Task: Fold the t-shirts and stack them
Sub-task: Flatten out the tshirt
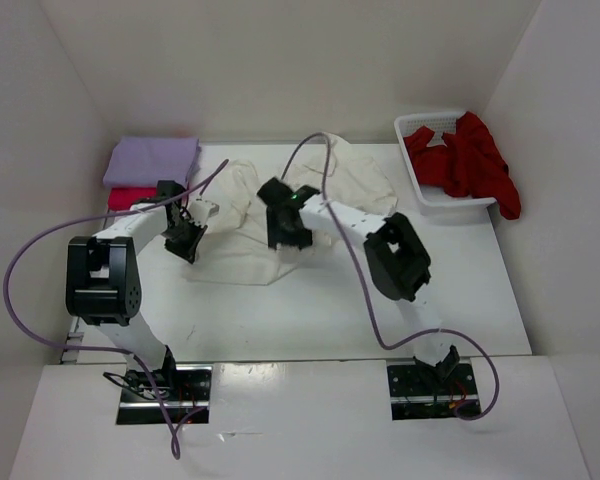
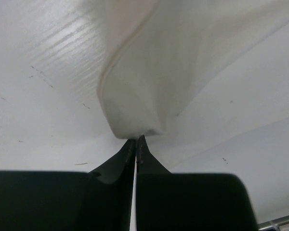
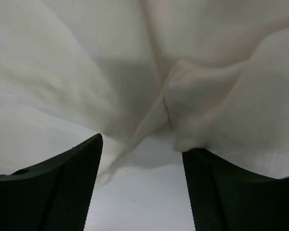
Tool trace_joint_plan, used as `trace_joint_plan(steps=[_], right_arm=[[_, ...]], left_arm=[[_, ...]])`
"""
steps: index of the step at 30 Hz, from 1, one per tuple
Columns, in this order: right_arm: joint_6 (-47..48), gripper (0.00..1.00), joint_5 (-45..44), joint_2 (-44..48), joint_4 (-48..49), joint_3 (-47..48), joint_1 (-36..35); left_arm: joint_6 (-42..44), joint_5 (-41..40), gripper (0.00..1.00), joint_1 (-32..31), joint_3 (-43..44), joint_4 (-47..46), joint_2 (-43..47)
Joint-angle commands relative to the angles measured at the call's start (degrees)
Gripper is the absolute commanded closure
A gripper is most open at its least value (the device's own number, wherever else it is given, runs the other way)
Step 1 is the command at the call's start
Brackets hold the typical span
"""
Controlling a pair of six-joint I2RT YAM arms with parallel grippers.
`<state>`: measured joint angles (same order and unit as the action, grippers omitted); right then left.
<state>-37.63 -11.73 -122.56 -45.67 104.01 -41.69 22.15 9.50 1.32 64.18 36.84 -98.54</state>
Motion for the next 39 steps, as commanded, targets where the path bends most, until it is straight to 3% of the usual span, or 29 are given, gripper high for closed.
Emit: trace_joint_plan(steps=[1,2,7,8,11,12,15,17,21,25,30,39], right_arm=[[5.1,0.27,4.3,-1.1,-8.0,-2.9,-5.1],[5.1,0.22,4.3,1.1,-4.6,-4.5,-5.2],[-2.5,0.27,8.3,23.3,12.7,-24.5,0.0],[-3.9,0.36,9.2,30.8,17.3,-27.9,1.5],[-8.5,0.61,12.8,39.8,21.0,-39.8,9.4],[-9.3,0.8,12.8,40.7,21.0,-43.8,11.2],[-9.8,0.91,12.3,39.7,17.9,-46.7,14.3],[-8.3,0.9,11.7,35.6,17.3,-46.7,14.3],[-6.9,0.62,11.7,28.6,21.1,-44.0,13.2],[-5.9,0.61,11.7,21.9,21.8,-37.9,13.2],[-5.3,0.53,11.7,17.9,24.3,-37.4,13.2],[-5.8,0.53,11.8,19.6,26.6,-37.2,13.2]], left_arm=[[1.1,-2.4,1.0,0.4,-1.7,0.8,1.9],[1.1,-2.4,1.0,0.4,-2.2,0.8,1.9],[1.7,-3.5,1.0,1.0,-1.0,1.3,1.3],[1.7,-3.5,1.0,1.0,-1.0,1.8,0.8],[1.7,-4.0,1.0,1.0,-0.4,1.8,0.8],[1.7,-4.0,1.0,1.0,0.1,1.8,0.2],[1.7,-4.0,1.0,1.0,0.2,1.8,0.2],[1.7,-4.0,1.0,1.0,0.2,1.8,0.2],[1.7,-4.0,1.0,1.0,0.2,1.8,0.2],[1.7,-4.0,1.0,1.0,-0.5,1.8,0.8],[1.7,-4.6,1.0,1.0,-1.1,1.8,1.3],[2.2,-5.1,1.0,1.5,-0.4,1.8,1.3]])
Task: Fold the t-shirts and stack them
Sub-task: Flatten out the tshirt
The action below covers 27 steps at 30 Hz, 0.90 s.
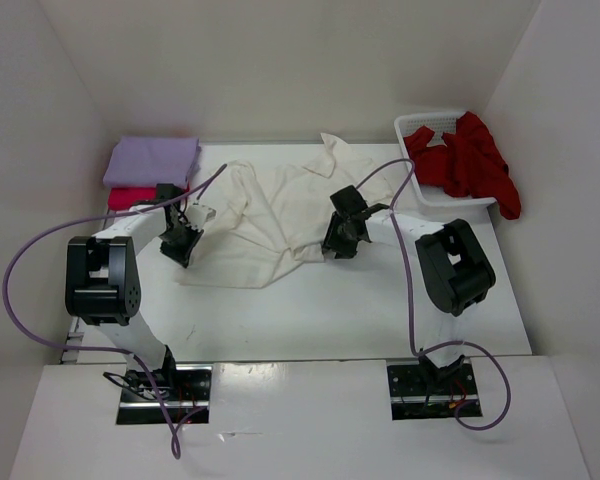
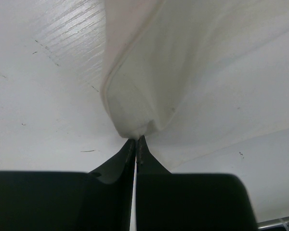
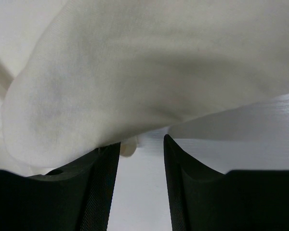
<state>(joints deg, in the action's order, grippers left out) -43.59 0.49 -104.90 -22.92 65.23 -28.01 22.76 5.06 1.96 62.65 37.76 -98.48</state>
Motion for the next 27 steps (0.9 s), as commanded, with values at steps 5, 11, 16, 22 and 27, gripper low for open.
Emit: trace_joint_plan(steps=[5,11,16,22,27], right_arm=[[0.2,0.52,2.0,1.9,5.0,2.7,-1.5],[0.2,0.4,3.6,-0.1,6.3,3.2,-1.5],[0.2,0.42,3.0,-4.7,5.7,6.0,-1.5],[0.2,1.0,3.6,-5.7,5.8,6.0,0.5],[1.3,1.0,-4.4,7.8,-7.5,6.0,1.0]], left_arm=[[1.6,-0.7,1.0,0.9,1.7,1.5,1.3],[1.6,-0.7,1.0,1.4,1.7,1.5,1.3],[1.6,-0.7,1.0,1.4,1.7,1.5,1.3],[2.1,-1.3,1.0,1.4,1.2,1.5,1.3],[3.3,-4.3,1.0,1.4,2.5,2.6,3.3]])
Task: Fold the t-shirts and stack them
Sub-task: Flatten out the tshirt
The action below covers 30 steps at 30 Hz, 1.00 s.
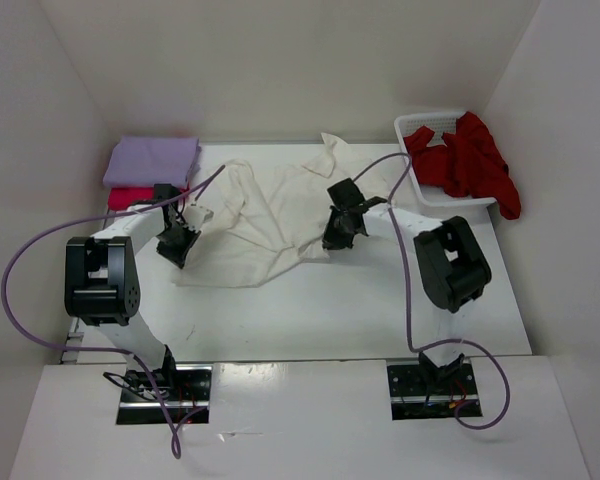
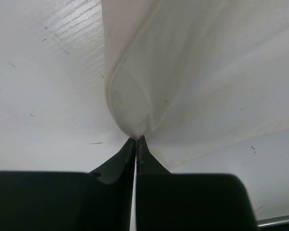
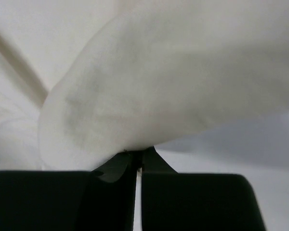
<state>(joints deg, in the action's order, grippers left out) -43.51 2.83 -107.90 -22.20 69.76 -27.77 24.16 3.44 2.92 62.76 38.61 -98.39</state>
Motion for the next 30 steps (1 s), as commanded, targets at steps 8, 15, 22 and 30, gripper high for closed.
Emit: trace_joint_plan(steps=[8,15,22,30], right_arm=[[-6.7,0.95,1.0,35.1,-33.3,-18.0,-1.8],[-15.7,0.55,6.1,42.5,-41.3,-22.2,-9.9],[-22.7,0.53,-2.3,45.9,-41.2,-21.8,-9.9],[-27.2,0.41,-9.3,35.9,-30.1,-27.5,-8.4]], left_arm=[[2.4,-4.8,1.0,0.9,4.0,4.3,3.1],[4.9,-4.8,1.0,0.9,3.5,6.2,2.6],[5.5,-5.5,1.0,0.9,1.9,6.2,2.6],[5.5,-6.0,1.0,0.9,1.4,5.7,4.2]])
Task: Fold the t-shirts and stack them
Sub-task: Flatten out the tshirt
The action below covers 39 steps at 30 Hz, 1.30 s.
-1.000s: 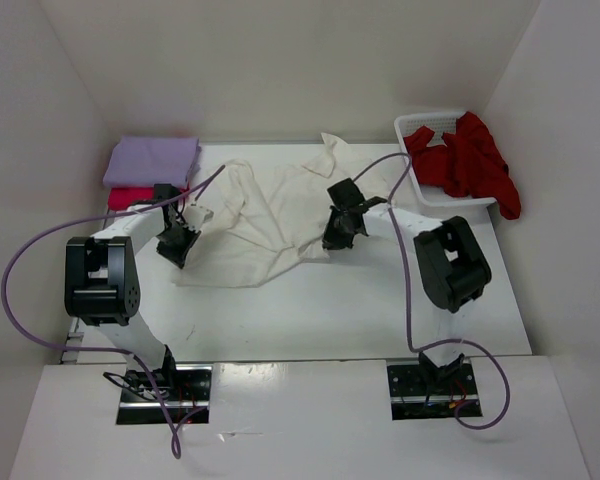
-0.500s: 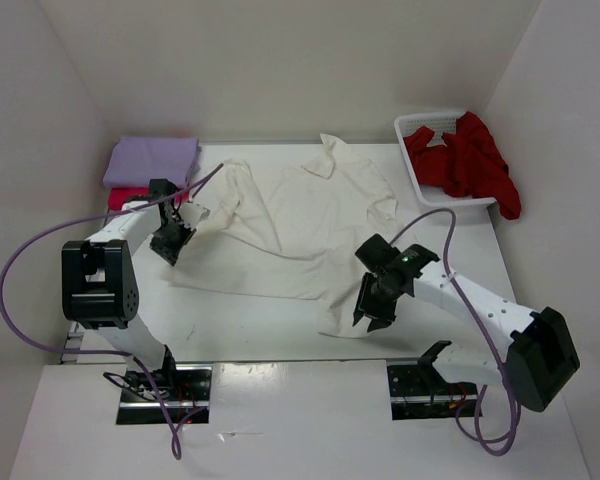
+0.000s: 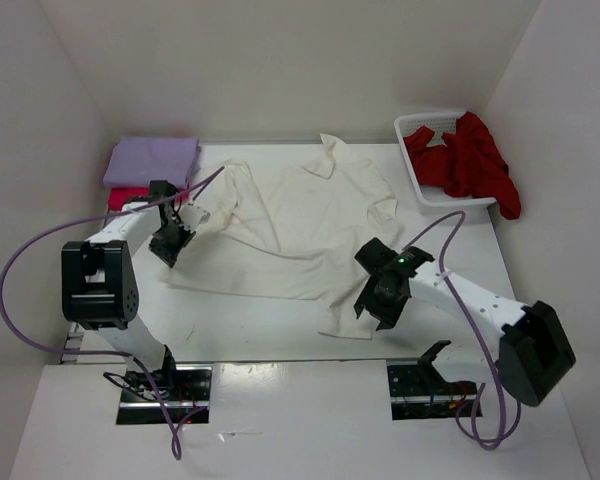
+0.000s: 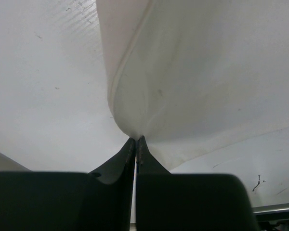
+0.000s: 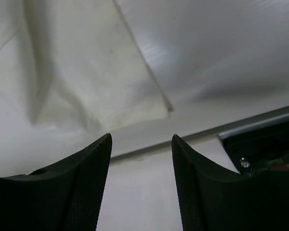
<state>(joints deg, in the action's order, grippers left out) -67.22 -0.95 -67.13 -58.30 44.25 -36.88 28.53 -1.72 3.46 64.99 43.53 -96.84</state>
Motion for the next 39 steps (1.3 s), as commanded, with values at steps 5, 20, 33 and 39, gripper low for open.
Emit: trace_joint_plan(steps=[5,20,33,39], right_arm=[[-1.7,0.39,-4.9,-14.5,11.0,-3.4,1.3],[3.9,1.0,4.2,-17.2,20.2,-6.4,1.7],[35.9,1.0,-25.7,-42.2,-12.4,116.3,21.6],[35.2,1.0,-32.4,-36.1,-16.2,111.1,16.7]], left_arm=[[1.1,-2.8,1.0,0.4,-2.9,0.2,3.1],[0.6,-1.4,1.0,1.5,-1.1,1.3,3.2],[-12.6,17.6,1.0,4.4,59.2,-3.9,0.0],[-9.7,18.9,1.0,4.4,57.4,1.1,0.9]])
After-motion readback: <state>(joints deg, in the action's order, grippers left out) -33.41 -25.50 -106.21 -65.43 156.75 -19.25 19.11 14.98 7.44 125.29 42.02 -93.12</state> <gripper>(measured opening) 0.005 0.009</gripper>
